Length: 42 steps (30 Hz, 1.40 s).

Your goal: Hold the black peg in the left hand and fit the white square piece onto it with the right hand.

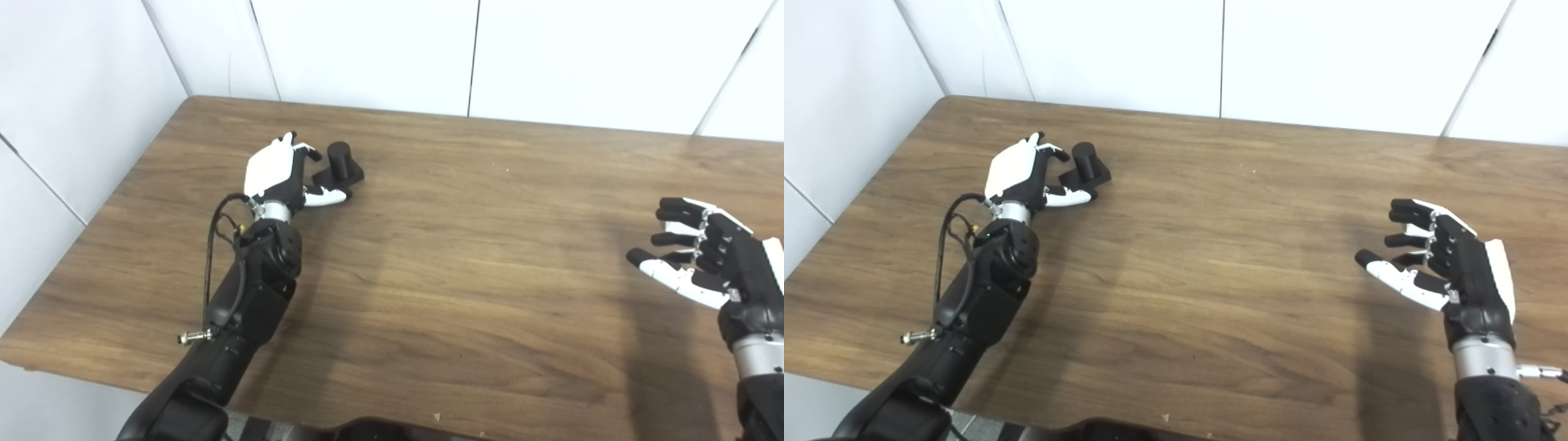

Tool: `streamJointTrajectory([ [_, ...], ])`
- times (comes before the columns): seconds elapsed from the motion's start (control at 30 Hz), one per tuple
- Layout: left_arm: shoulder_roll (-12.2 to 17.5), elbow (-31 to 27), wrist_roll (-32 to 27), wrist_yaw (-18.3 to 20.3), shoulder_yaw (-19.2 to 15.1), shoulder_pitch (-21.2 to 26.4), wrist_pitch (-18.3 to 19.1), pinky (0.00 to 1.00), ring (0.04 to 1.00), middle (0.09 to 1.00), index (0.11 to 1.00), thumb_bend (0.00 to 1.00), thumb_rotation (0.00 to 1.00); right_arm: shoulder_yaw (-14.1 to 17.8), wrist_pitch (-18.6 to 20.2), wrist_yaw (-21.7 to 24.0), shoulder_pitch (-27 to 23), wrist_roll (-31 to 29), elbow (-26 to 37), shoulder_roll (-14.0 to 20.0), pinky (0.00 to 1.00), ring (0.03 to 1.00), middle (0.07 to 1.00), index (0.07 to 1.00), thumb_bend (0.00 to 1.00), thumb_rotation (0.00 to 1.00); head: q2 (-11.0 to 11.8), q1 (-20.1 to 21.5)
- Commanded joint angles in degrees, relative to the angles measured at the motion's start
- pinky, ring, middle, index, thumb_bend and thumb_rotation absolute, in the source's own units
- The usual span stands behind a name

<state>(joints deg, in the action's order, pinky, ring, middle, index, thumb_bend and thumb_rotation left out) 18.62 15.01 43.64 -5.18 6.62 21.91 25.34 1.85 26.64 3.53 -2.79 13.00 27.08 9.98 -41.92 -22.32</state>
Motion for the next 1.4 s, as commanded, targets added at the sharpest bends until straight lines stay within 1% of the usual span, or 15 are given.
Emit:
streamJointTrajectory([
  [0.0, 1.2, 1.0, -0.2, -1.2, 0.0, 2.4, -0.6, 1.0, 1.0, 1.0, 0.683, 0.76, 0.36, 0.3, 0.0, -0.1, -1.4, 0.4, 2.5, -0.1, 0.47, 0.622, 0.735, 0.716, 0.57, 0.0, -0.1, 0.2],
  [0.2, 1.1, 2.2, -2.8, -1.2, 0.0, 2.8, -1.6, 1.0, 1.0, 0.964, 0.625, 0.75, 0.34, 0.6, 0.0, 0.0, -1.2, 0.2, 3.0, -0.1, 0.47, 0.615, 0.733, 0.716, 0.57, 0.0, -0.2, 0.5],
  [0.3, 0.9, 2.5, -4.1, -1.5, -0.1, 2.7, -2.5, 1.0, 1.0, 0.943, 0.567, 0.74, 0.3, 0.7, -0.1, 0.0, -1.2, 0.2, 3.2, -0.2, 0.47, 0.615, 0.735, 0.717, 0.57, 0.0, -0.5, 0.6],
  [0.33, 0.9, 2.7, -4.4, -1.6, -0.1, 2.7, -2.8, 1.0, 1.0, 0.937, 0.529, 0.63, 0.2, 0.8, -0.1, 0.0, -1.2, 0.1, 3.3, -0.2, 0.46, 0.612, 0.735, 0.717, 0.56, 0.0, -0.5, 0.6],
  [0.37, 0.9, 2.9, -4.6, -1.7, 0.1, 2.7, -3.1, 1.0, 1.0, 0.925, 0.498, 0.54, 0.11, 0.8, -0.1, 0.0, -1.2, 0.1, 3.3, -0.2, 0.46, 0.61, 0.734, 0.717, 0.56, 0.0, -0.5, 0.6],
  [0.43, 1.0, 3.1, -4.9, -1.7, 0.5, 2.6, -3.3, 1.0, 0.994, 0.912, 0.489, 0.52, 0.09, 0.7, -0.2, 0.0, -1.2, 0.4, 3.3, 0.1, 0.47, 0.608, 0.732, 0.716, 0.56, 0.0, -0.5, 0.6],
  [0.7, 1.2, 3.8, -5.6, -0.8, 1.1, 2.6, -3.3, 1.0, 0.981, 0.885, 0.483, 0.51, 0.08, 1.0, 0.0, 0.4, -1.2, 0.6, 3.6, -0.1, 0.46, 0.611, 0.739, 0.717, 0.55, 0.0, -0.6, 0.5],
  [0.9, 1.1, 3.1, -6.5, -0.5, 1.1, 2.0, -3.1, 1.0, 0.976, 0.879, 0.483, 0.51, 0.08, 1.1, -0.6, 0.3, -1.2, 0.5, 3.2, -0.1, 0.46, 0.606, 0.731, 0.715, 0.55, 0.0, -0.8, 0.3],
  [0.97, 1.5, 2.6, -6.6, 0.6, 1.7, 1.9, -2.9, 1.0, 0.983, 0.889, 0.485, 0.51, 0.08, 1.0, -0.3, 0.4, -1.3, 0.8, 3.2, -0.1, 0.47, 0.618, 0.742, 0.719, 0.55, 0.0, -0.8, 0.3],
  [1.1, 3.3, 0.5, -7.9, 5.7, 3.8, 1.3, -3.9, 1.0, 1.0, 0.933, 0.487, 0.52, 0.08, 1.1, -0.2, 0.6, -1.3, 1.1, 3.4, 0.1, 0.47, 0.616, 0.743, 0.722, 0.55, 0.0, -0.9, 0.6],
  [1.27, 4.4, -2.5, -13.5, 10.5, 4.1, 0.4, -7.8, 1.0, 1.0, 0.967, 0.486, 0.52, 0.08, 1.3, -0.3, 0.8, -1.3, 0.8, 3.2, 0.2, 0.46, 0.608, 0.736, 0.719, 0.54, 0.0, -0.9, 0.6],
  [1.37, 4.8, -3.9, -16.0, 12.3, 4.3, 0.1, -9.9, 1.0, 1.0, 0.976, 0.486, 0.52, 0.08, 1.3, -0.5, 0.8, -1.3, 0.7, 3.1, 0.1, 0.46, 0.608, 0.729, 0.717, 0.54, 0.0, -0.9, 0.5],
])
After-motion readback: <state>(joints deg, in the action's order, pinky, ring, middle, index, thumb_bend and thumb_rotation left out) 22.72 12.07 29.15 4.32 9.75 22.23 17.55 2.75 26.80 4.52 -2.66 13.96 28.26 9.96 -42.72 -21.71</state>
